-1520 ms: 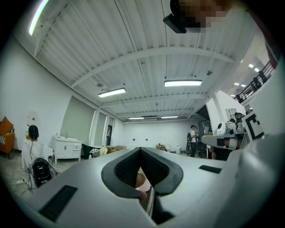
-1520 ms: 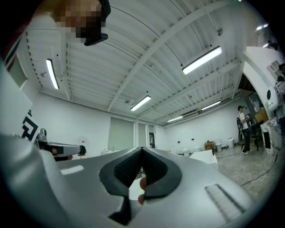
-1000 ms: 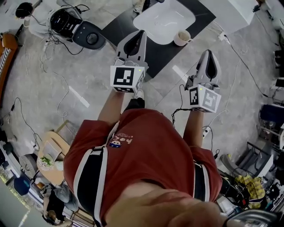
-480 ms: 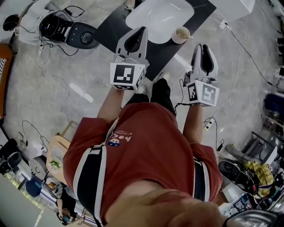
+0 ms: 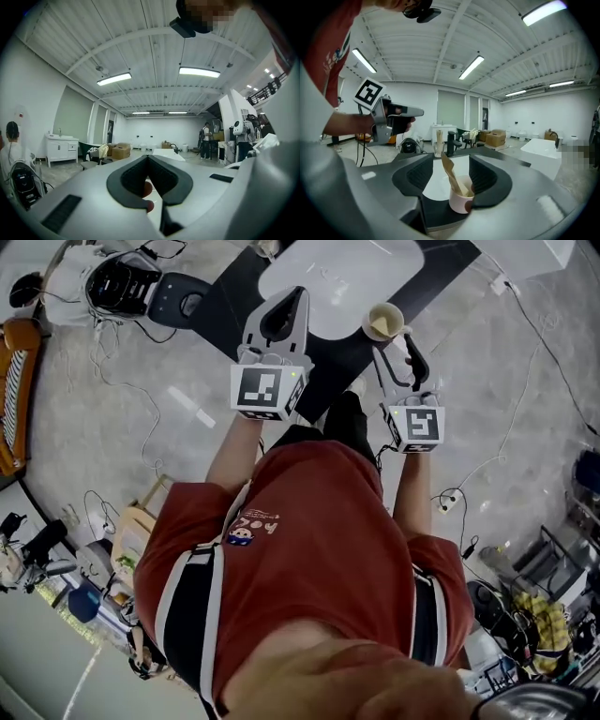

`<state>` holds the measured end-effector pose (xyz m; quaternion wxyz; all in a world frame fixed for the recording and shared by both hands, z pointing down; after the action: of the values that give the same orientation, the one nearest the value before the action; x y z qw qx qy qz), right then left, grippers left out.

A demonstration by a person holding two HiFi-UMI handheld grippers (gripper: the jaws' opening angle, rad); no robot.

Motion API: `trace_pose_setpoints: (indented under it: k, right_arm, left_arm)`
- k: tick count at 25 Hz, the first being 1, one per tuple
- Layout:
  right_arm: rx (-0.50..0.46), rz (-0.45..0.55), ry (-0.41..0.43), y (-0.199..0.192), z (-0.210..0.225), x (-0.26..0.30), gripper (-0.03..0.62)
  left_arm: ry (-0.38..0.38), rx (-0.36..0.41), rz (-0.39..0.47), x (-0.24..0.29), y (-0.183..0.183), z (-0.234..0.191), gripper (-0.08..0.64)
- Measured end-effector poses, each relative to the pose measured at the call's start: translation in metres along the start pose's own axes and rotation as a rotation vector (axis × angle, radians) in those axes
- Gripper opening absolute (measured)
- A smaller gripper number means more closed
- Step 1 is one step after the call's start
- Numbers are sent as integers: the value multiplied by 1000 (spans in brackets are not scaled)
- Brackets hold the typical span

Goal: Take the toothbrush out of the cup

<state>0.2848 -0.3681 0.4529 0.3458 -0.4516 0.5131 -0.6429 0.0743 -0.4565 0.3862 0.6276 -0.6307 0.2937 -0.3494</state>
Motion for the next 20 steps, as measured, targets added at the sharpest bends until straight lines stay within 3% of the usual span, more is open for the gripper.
trace_pose_setpoints:
  k: [6, 12, 20]
  right_arm:
    - [-74, -81, 101, -27, 11, 26, 228]
    - [-64, -90, 136, -39, 24, 34, 87]
    - [-22, -40, 162, -21, 52, 41, 37]
  left_arm:
    - [45, 22, -62, 33, -11, 4, 5]
    - [70, 29, -94, 52, -24, 7, 5]
    - [86, 33, -107, 82, -21, 12, 5]
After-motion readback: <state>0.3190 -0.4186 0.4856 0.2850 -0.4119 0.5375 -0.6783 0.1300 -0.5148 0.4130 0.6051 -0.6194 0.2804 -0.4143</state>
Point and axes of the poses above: the fingertips, and each gripper's own axes: x forward along the fingers, z to its right, y out of its top, the point moved 8 cm from there along -x, backward along the fingers, and after that the axes turned 5 degrees about x, right-handed, at the moved point
